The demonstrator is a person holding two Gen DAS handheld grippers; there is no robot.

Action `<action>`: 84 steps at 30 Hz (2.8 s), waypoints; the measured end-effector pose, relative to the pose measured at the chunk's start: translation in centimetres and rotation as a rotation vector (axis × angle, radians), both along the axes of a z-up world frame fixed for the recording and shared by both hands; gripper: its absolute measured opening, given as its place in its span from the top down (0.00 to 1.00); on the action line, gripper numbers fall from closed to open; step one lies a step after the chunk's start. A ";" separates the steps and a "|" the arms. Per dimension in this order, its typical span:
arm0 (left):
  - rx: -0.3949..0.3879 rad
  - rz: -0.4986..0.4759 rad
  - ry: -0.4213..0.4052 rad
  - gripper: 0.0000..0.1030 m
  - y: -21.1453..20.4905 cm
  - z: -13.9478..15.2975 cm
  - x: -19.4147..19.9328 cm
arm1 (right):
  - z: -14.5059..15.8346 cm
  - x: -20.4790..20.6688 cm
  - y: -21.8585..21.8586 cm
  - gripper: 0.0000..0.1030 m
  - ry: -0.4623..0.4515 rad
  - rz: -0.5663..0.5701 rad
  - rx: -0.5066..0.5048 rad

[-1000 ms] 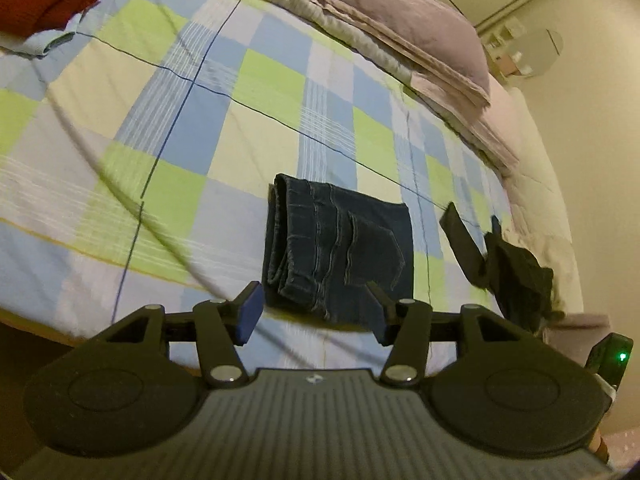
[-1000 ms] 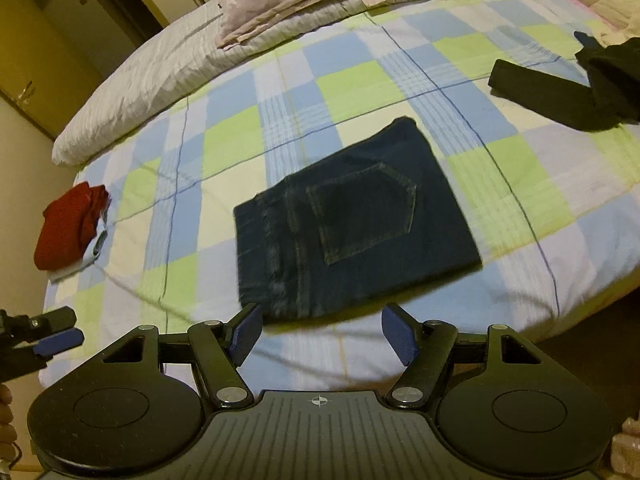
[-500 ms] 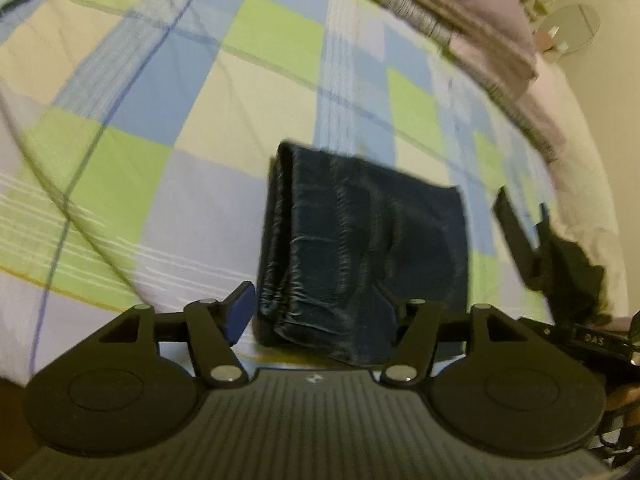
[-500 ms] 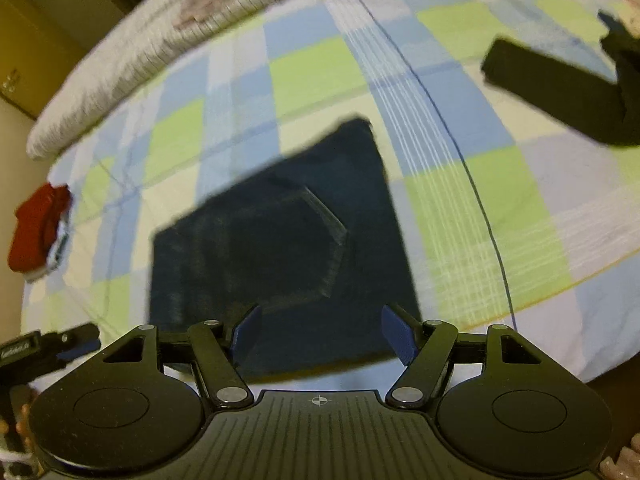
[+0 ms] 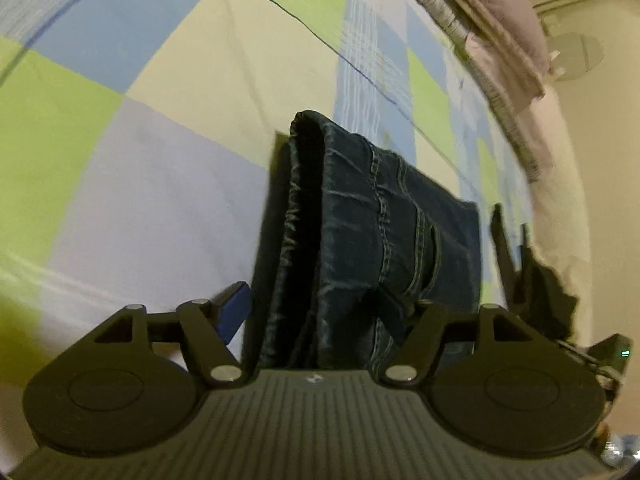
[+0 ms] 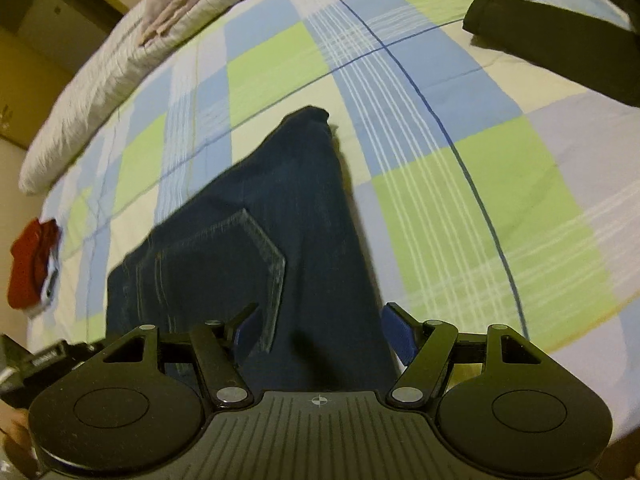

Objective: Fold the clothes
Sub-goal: 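Grasp the folded dark blue jeans edge with the left tool while the right tool grasps it too, then lift and carry the folded jeans toward the red garment with both tools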

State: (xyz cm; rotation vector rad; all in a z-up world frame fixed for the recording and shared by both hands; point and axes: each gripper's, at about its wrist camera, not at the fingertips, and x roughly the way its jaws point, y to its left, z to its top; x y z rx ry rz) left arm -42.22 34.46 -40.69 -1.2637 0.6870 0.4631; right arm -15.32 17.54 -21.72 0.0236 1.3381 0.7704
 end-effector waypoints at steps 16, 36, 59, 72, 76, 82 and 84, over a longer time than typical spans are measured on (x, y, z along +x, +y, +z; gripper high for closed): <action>-0.089 0.043 -0.147 0.49 1.3 -2.6 -1.1 | -4.8 5.1 0.9 0.32 0.133 0.061 0.138; -0.068 0.013 -0.125 0.77 1.4 0.0 -0.2 | -4.6 5.4 3.9 0.77 0.220 0.118 0.248; 0.209 0.146 -0.123 0.78 26.9 10.9 -37.2 | 3.0 -24.9 38.6 0.80 0.353 0.082 0.496; 0.294 0.196 -0.092 0.78 52.3 12.5 -48.3 | 2.9 -32.5 67.3 0.80 0.432 0.073 0.566; 0.240 0.187 -0.099 0.78 56.2 10.2 -49.0 | 1.4 -31.7 70.6 0.80 0.478 0.055 0.515; 0.173 0.129 -0.098 0.76 58.6 5.3 -48.0 | -1.2 -30.5 71.8 0.80 0.482 0.016 0.438; 0.169 0.131 -0.107 0.75 59.2 3.9 -48.2 | -2.5 -30.6 72.2 0.80 0.449 0.024 0.392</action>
